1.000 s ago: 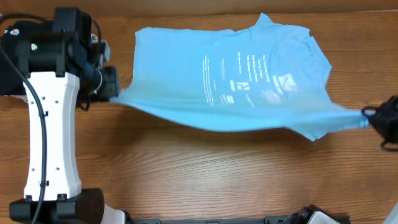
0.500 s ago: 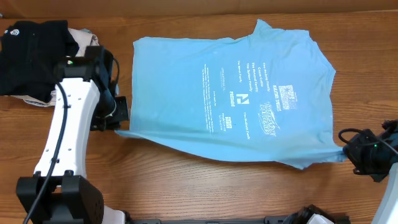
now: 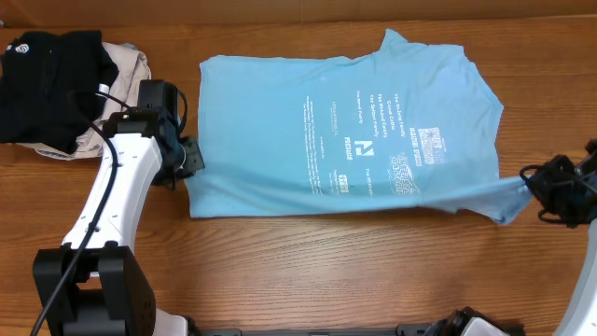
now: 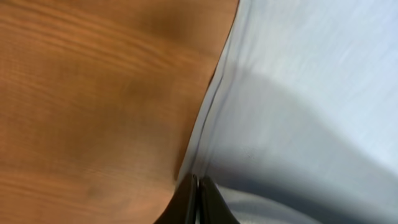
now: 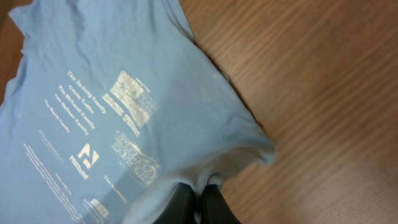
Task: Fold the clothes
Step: 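Lay the T-shirt flat on the table, lowering both grippers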
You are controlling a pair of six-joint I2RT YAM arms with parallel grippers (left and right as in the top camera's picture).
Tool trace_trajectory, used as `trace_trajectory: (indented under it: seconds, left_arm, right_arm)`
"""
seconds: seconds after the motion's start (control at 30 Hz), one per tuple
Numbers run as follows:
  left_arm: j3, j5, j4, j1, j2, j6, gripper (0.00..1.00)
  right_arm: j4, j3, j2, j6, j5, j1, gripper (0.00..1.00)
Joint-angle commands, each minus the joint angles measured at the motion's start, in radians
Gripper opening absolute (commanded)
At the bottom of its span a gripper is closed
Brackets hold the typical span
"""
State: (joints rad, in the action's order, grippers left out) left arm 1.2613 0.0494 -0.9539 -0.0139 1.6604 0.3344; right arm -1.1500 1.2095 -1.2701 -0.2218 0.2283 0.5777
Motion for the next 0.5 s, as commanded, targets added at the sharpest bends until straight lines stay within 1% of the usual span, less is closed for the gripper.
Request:
trace_trajectory:
  seconds: [0.0,0.3,0.47]
  left_arm:
    - [0.0,0.009,0.067,-0.005,-0.013,0.035,0.04]
    - [-0.003,0.013,0.183,-0.004,-0.006,0.037,0.04]
    - [-0.003,0.015,0.251,-0.006,0.024,0.037,0.04]
  right_arm:
    - [0.05,0.001,-0.041,0.016,0.036,-0.032,0.04]
    - [0.281,0.001,-0.213,0.002,0.035,-0.19,0.04]
    - [0.373,0.001,-0.318,-0.026,0.025,-0.208,0.04]
